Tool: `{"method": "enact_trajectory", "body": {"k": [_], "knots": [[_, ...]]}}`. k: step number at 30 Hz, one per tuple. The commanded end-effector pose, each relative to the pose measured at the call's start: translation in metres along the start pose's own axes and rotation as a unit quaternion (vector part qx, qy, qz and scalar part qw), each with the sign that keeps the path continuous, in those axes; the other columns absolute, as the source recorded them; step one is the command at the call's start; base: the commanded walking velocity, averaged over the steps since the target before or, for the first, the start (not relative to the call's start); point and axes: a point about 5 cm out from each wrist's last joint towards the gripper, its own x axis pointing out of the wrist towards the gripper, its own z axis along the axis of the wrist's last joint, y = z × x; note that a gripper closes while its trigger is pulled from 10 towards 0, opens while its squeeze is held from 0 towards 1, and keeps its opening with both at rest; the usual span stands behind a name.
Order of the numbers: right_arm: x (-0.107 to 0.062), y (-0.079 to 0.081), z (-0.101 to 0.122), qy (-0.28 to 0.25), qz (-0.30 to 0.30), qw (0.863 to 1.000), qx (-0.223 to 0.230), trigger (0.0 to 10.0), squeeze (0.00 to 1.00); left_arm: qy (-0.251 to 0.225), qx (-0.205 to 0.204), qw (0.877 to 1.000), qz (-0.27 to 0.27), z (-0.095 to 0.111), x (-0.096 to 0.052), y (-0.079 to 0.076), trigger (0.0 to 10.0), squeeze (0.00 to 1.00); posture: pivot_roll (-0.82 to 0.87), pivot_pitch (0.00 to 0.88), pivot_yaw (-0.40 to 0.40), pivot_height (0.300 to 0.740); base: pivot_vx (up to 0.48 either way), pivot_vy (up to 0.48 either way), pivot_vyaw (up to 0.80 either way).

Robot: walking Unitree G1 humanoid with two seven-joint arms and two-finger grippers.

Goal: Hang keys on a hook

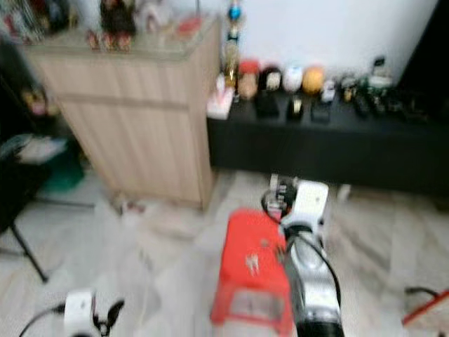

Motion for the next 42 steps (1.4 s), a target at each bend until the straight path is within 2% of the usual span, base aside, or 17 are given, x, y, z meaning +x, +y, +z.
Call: {"method": "enact_trajectory", "body": {"k": [1, 13, 16, 18, 21, 22, 25, 27, 29, 30, 31, 32, 33, 35, 37, 39, 42], "knots": [[0.001, -0.004, 0.006, -0.009, -0.006, 1.000, -0.004, 10.0, 0.00, -0.001, 0.000, 1.000, -0.004, -0.001, 0.000, -0.002, 10.0, 0.00, -0.03, 0.000, -0.040, 0.740, -0.319, 0.000, 0.00], [-0.001, -0.055, -0.009, 0.046, -0.199, 0.974, 0.095, 10.0, 0.00, 0.000, -0.003, 1.000, 0.007, 0.001, 0.003, 0.000, 10.0, 0.00, -0.03, 0.000, -0.041, 0.740, -0.299, 0.000, 0.00], [0.000, -0.059, -0.029, 0.132, -0.182, 0.971, 0.082, 10.0, 0.00, 0.002, -0.003, 1.000, 0.008, 0.001, 0.003, 0.001, 10.0, 0.00, -0.03, 0.000, -0.040, 0.740, 0.000, 0.000, 0.00], [0.001, -0.048, -0.043, 0.190, -0.136, 0.951, 0.203, 10.0, 0.00, 0.002, -0.003, 1.000, 0.009, 0.001, 0.003, 0.001, 10.0, 0.00, -0.03, 0.000, -0.039, 0.740, 0.000, 0.000, 0.00], [0.001, -0.047, -0.045, 0.203, -0.133, 0.946, 0.215, 10.0, 0.00, 0.003, -0.002, 1.000, 0.009, 0.001, 0.003, 0.001, 10.0, 0.00, -0.03, 0.000, -0.038, 0.740, 0.000, 0.000, 0.00], [0.006, -0.051, -0.034, 0.181, -0.077, 0.979, -0.044, 10.0, 0.00, 0.004, 0.000, 1.000, 0.009, 0.000, 0.003, 0.002, 10.0, 0.00, -0.02, 0.000, -0.039, 0.740, 0.000, 0.000, 0.00], [0.009, -0.045, -0.025, 0.116, 0.030, 0.911, -0.394, 10.0, 0.00, 0.005, 0.001, 1.000, 0.010, 0.000, 0.002, 0.002, 10.0, 0.00, -0.03, 0.000, -0.037, 0.740, 0.000, 0.000, 0.00], [0.010, -0.053, -0.031, 0.161, -0.045, 0.970, -0.174, 10.0, 0.00, 0.006, 0.002, 1.000, 0.010, -0.001, 0.002, 0.002, 10.0, 0.00, -0.02, 0.000, -0.037, 0.740, 0.000, 0.000, 0.00], [0.006, -0.063, -0.048, 0.223, -0.149, 0.949, 0.168, 10.0, 0.00, 0.006, 0.003, 1.000, 0.010, -0.001, 0.002, 0.002, 10.0, 0.00, -0.02, 0.000, -0.039, 0.740, 0.000, 0.000, 0.00], [0.005, -0.065, -0.050, 0.231, -0.143, 0.954, 0.130, 10.0, 0.00, 0.006, 0.003, 1.000, 0.010, -0.001, 0.002, 0.002, 10.0, 0.00, -0.02, 0.000, -0.039, 0.740, 0.000, 0.000, 0.00], [0.008, -0.064, -0.045, 0.221, -0.092, 0.967, -0.084, 10.0, 0.00, 0.005, 0.003, 1.000, 0.009, -0.001, 0.002, 0.002, 10.0, 0.00, -0.02, 0.000, -0.040, 0.740, 0.000, 0.000, 0.00], [0.006, -0.055, -0.047, 0.193, 0.009, 0.917, -0.348, 10.0, 0.00, 0.005, 0.003, 1.000, 0.009, -0.001, 0.002, 0.002, 10.0, 0.00, -0.02, 0.000, -0.040, 0.740, 0.000, 0.000, 0.00], [0.005, -0.053, -0.048, 0.186, 0.032, 0.903, -0.387, 10.0, 0.00, 0.005, 0.003, 1.000, 0.009, -0.001, 0.002, 0.001, 10.0, 0.00, -0.02, 0.000, -0.040, 0.740, 0.000, 0.000, 0.00], [0.006, -0.057, -0.051, 0.220, -0.057, 0.970, -0.090, 10.0, 0.00, 0.004, 0.004, 1.000, 0.008, -0.001, 0.003, 0.001, 10.0, 0.00, -0.02, 0.000, -0.040, 0.740, 0.000, 0.000, 0.00], [0.005, -0.061, -0.057, 0.227, -0.126, 0.957, 0.128, 10.0, 0.00, 0.004, 0.005, 1.000, 0.008, 0.000, 0.003, 0.001, 10.0, 0.00, -0.02, 0.000, -0.041, 0.740, 0.000, 0.000, 0.00], [0.005, -0.066, -0.057, 0.226, -0.137, 0.956, 0.130, 10.0, 0.00, 0.004, 0.006, 1.000, 0.009, 0.000, 0.003, 0.002, 10.0, 0.00, -0.02, 0.000, -0.039, 0.740, 0.000, 0.000, 0.00], [0.008, -0.065, -0.050, 0.210, -0.093, 0.972, -0.042, 10.0, 0.00, 0.005, 0.006, 1.000, 0.008, -0.001, 0.003, 0.001, 10.0, 0.00, -0.01, 0.000, -0.041, 0.740, 0.000, 0.000, 0.00]]}}
